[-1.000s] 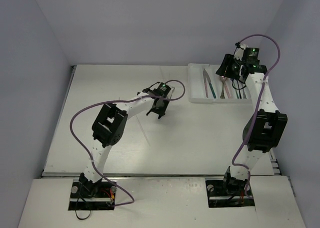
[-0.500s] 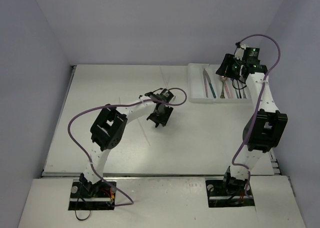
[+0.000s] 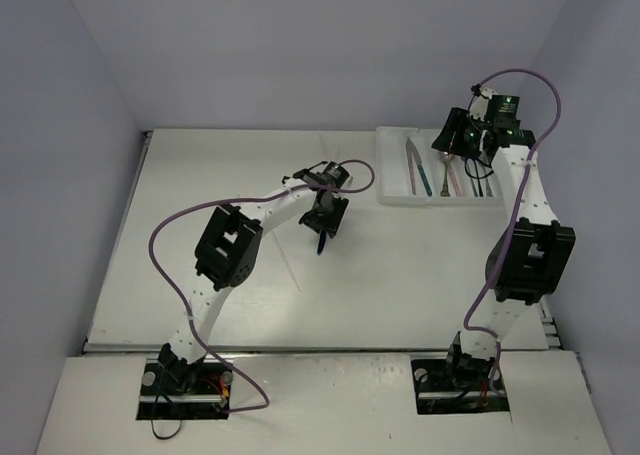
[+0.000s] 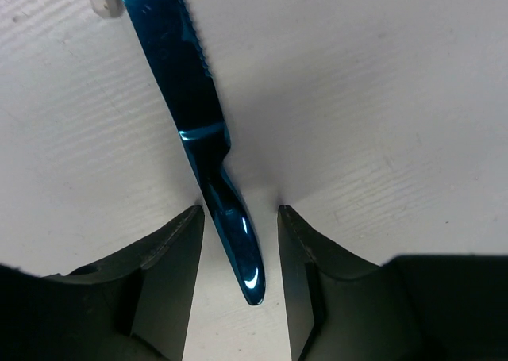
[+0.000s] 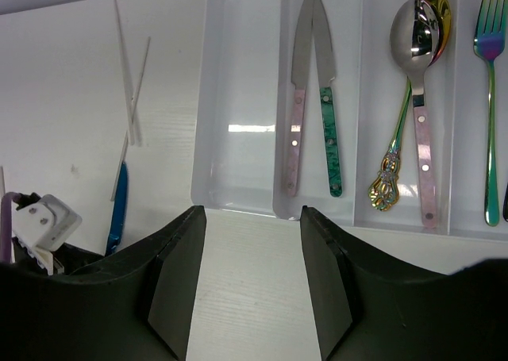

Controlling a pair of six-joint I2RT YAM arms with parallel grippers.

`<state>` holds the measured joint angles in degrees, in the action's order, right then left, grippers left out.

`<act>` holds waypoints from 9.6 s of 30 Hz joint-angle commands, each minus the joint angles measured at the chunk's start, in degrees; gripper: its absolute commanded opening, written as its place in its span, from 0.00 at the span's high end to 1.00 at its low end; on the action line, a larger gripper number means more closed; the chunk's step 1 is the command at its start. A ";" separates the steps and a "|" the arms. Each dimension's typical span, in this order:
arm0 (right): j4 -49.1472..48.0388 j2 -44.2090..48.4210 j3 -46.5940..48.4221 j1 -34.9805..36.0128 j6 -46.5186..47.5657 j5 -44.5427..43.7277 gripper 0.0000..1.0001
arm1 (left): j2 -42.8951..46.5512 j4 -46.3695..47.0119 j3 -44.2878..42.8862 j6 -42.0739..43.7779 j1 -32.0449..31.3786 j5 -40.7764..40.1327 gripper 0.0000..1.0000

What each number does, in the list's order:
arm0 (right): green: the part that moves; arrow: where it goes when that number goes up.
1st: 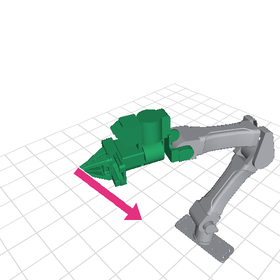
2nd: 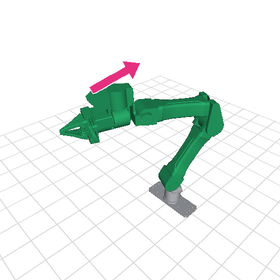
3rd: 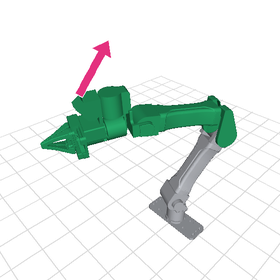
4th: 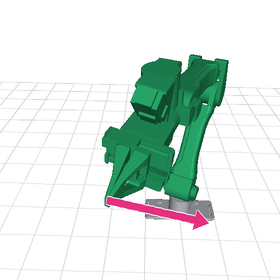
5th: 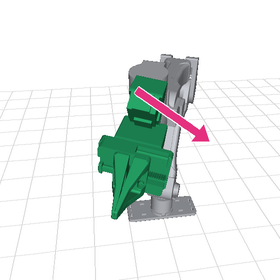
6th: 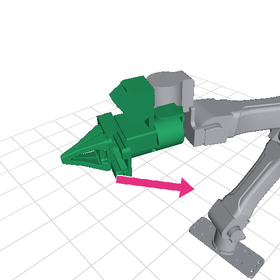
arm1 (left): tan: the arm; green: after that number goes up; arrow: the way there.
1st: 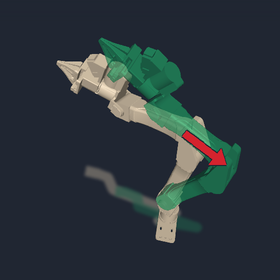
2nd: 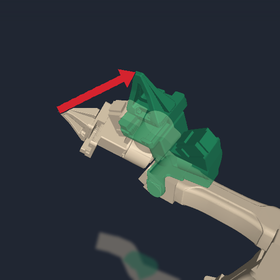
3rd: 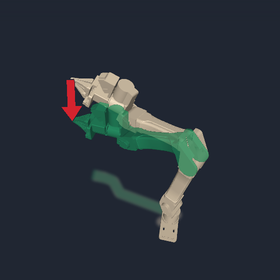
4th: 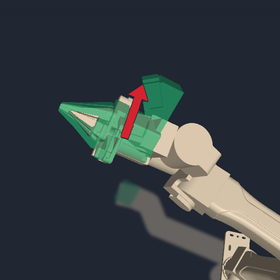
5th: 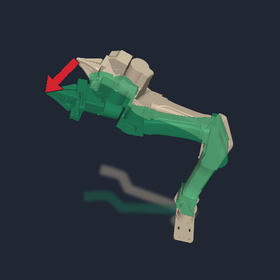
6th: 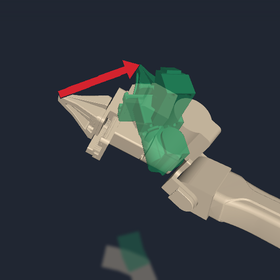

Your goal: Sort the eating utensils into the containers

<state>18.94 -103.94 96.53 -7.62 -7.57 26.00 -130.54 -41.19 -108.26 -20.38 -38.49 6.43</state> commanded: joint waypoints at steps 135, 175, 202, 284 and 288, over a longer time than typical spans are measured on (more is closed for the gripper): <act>-1.37 7.79 -6.44 6.23 -0.33 13.72 0.48 | 10.05 -9.50 -21.81 1.72 7.82 7.39 1.00; -3.21 -7.50 8.85 34.95 -5.26 6.43 0.59 | 24.63 17.20 -1.95 -21.98 16.25 23.89 1.00; -0.09 9.41 -8.90 21.80 11.05 -11.41 1.00 | 43.45 11.30 13.81 0.61 21.44 14.19 0.15; 6.29 -15.48 20.18 7.83 6.91 -7.11 0.73 | 40.42 9.32 19.31 5.25 24.03 6.30 0.11; 6.25 -12.74 20.22 7.93 4.31 -3.48 0.72 | 35.03 9.34 17.26 7.13 22.77 6.98 0.18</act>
<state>26.30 -124.55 113.81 0.40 -0.17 17.38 -92.03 -33.66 -86.94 -15.07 -14.70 12.46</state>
